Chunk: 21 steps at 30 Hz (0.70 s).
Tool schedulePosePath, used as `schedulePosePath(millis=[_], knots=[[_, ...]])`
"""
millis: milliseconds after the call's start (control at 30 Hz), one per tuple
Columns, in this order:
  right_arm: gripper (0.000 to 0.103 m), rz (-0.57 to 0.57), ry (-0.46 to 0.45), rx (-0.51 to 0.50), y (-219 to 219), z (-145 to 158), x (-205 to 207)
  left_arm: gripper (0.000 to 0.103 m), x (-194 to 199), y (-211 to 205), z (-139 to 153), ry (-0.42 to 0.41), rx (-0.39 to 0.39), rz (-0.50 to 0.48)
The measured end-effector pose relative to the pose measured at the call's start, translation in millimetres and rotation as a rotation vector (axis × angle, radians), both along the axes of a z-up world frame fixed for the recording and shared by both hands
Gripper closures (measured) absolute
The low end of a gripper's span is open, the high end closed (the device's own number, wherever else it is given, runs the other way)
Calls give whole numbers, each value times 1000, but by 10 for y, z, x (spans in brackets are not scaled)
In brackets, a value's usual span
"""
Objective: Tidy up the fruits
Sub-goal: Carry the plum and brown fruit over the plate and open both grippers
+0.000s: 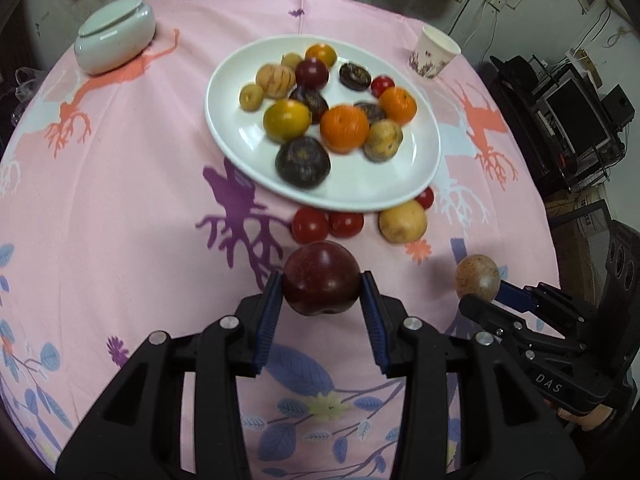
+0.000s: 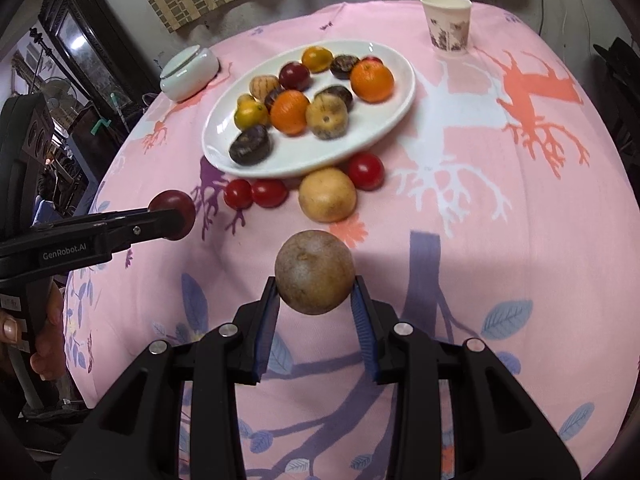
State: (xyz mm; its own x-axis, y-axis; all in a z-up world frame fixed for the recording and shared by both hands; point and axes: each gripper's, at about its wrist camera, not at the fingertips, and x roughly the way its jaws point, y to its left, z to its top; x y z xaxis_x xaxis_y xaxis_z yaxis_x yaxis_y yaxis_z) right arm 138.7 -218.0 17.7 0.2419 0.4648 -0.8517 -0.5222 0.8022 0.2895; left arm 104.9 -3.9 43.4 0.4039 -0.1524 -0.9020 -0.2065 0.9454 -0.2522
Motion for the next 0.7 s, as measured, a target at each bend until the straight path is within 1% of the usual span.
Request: schedulePosePath(millis=[167, 333, 467, 633, 700], knots=[[66, 10, -50, 27, 159, 185, 223, 63, 251, 115, 134, -41, -8, 9], [66, 8, -93, 57, 370, 320, 522, 63, 530, 185, 167, -61, 25, 6], [66, 2, -105, 66, 491, 340, 704, 63, 718, 237, 108, -58, 42, 8], [66, -23, -103, 68, 599, 288, 922, 63, 915, 320, 6, -53, 40, 19], [66, -33, -109, 60, 644, 260, 1007, 63, 1010, 368, -41, -45, 53, 25]])
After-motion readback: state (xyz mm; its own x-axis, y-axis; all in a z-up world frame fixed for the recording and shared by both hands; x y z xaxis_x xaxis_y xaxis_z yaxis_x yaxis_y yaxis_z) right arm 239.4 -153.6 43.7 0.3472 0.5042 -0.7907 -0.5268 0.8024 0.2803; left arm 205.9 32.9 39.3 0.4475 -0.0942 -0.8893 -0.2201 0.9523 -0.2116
